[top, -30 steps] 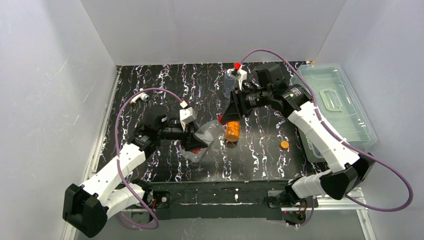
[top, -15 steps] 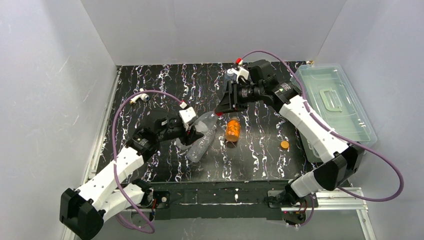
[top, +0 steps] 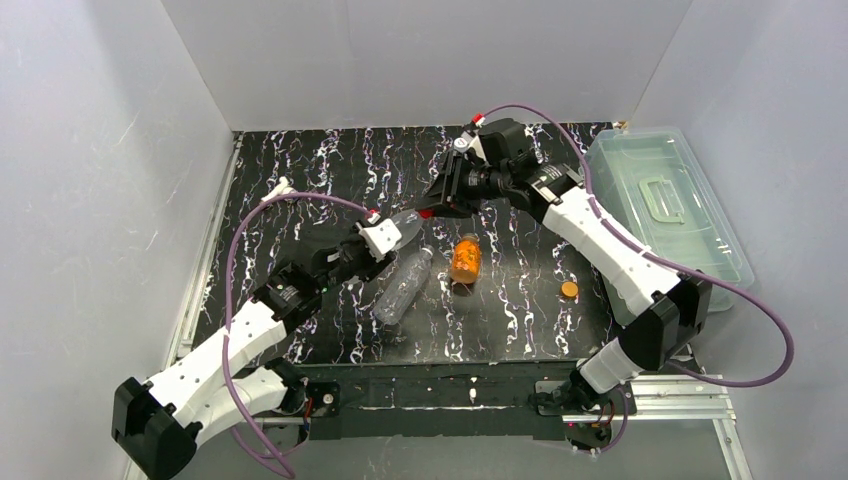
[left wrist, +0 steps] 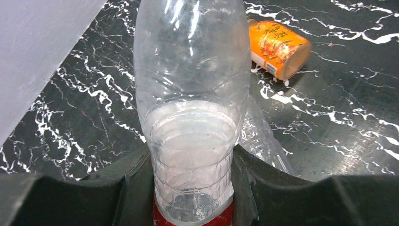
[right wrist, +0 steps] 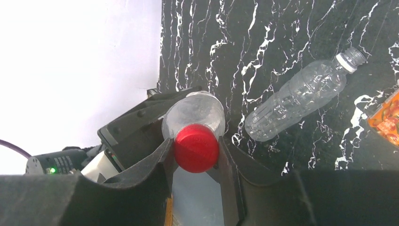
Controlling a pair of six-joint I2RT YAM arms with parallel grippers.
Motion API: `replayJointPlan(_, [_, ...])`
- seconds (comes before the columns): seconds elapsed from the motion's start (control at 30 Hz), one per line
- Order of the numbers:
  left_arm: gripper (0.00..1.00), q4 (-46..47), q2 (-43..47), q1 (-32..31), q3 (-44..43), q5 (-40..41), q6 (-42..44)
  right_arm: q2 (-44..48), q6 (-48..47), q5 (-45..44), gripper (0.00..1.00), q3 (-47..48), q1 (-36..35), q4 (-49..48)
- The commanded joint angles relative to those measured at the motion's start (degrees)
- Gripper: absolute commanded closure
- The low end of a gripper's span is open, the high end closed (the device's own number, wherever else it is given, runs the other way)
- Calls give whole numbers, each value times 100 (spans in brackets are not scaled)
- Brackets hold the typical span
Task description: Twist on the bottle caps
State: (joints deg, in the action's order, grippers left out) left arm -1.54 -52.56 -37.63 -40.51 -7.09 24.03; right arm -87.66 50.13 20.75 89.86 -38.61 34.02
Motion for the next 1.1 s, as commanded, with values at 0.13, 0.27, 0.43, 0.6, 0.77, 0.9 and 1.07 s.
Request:
replayJointPlan(0.13, [100,910,175,-132,140,-198,29,-383,-635,-716,36,1268,-299,908])
replayJointPlan(0.27, [100,917,105,-47,219,-502,-310,-221,-1004,-799,21,1312,-305,906])
replayJointPlan(0.43, [100,928,-58,210,177,-1050,-754,-29,-1364,-788,16,1063,-417,855])
replayJointPlan(0.6, [100,931,-219,359,83,-1633,-1065,113,-1607,-1052,18,902,-487,855])
replayJointPlan(0.77, [100,931,-322,385,43,-1870,-1254,25,-1672,-998,31,930,-540,715])
replayJointPlan(0.9, [100,936,-334,450,48,-1965,-1370,93,-1660,-1202,43,862,-554,689])
replayJointPlan(1.07, [100,936,-291,553,98,-2054,-1474,200,-1592,-1343,47,825,-560,653])
